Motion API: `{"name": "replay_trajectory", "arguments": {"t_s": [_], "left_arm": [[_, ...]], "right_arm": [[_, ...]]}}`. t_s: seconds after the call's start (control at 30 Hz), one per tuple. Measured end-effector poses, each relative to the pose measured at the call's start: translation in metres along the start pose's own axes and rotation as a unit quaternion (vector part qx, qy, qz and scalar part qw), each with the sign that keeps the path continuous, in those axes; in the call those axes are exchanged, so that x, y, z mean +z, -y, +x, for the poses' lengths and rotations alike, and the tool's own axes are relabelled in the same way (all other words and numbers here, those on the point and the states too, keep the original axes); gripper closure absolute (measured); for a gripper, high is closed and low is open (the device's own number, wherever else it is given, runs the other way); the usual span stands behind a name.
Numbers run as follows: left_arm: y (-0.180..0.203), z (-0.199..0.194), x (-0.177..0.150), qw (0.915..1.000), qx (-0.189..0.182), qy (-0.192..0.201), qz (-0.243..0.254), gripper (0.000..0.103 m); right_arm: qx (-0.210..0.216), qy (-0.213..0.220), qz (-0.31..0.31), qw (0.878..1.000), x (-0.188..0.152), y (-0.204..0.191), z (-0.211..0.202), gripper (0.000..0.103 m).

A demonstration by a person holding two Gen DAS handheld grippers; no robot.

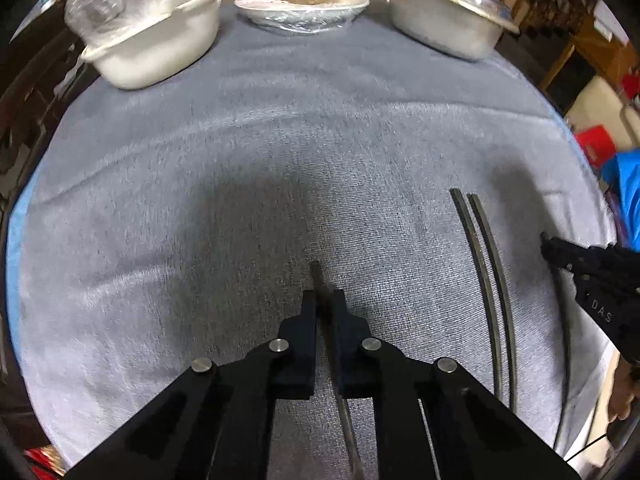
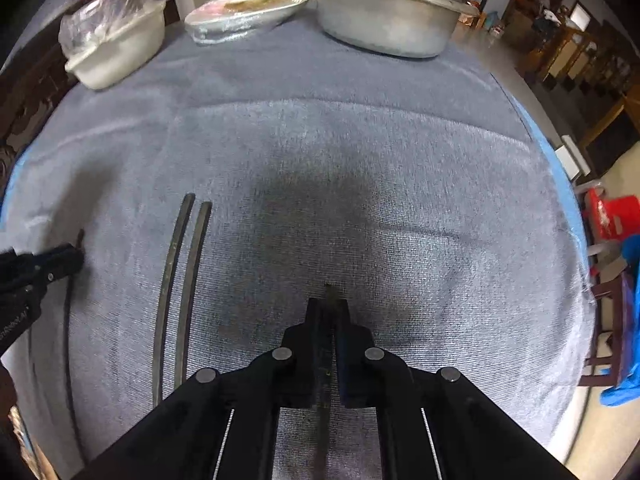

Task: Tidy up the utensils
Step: 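Lift both held chopsticks off the cloth toward the dark holder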

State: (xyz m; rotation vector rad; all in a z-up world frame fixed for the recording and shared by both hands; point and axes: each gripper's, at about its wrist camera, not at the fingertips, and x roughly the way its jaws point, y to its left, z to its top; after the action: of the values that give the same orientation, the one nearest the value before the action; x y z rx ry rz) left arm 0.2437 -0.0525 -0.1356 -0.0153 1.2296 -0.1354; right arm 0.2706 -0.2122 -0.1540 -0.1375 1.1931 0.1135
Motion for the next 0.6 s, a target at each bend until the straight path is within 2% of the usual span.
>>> {"name": "replay_trajectory", "arguments": {"t_s": [0.23, 0.6], "left_arm": [[-0.032, -0.014, -0.026, 0.9984, 0.001, 0.032, -0.046, 0.097], [-0.039, -0.09, -0.084, 0.9907, -0.001, 0.108, -0.082, 0.097]], "right_arm": [[0.053, 0.027, 0.051, 0.997, -0.019, 0.025, -0.015, 0.096], [0.097, 0.083, 0.101, 0.987, -0.059, 0.058, -0.058, 0.096]]}}
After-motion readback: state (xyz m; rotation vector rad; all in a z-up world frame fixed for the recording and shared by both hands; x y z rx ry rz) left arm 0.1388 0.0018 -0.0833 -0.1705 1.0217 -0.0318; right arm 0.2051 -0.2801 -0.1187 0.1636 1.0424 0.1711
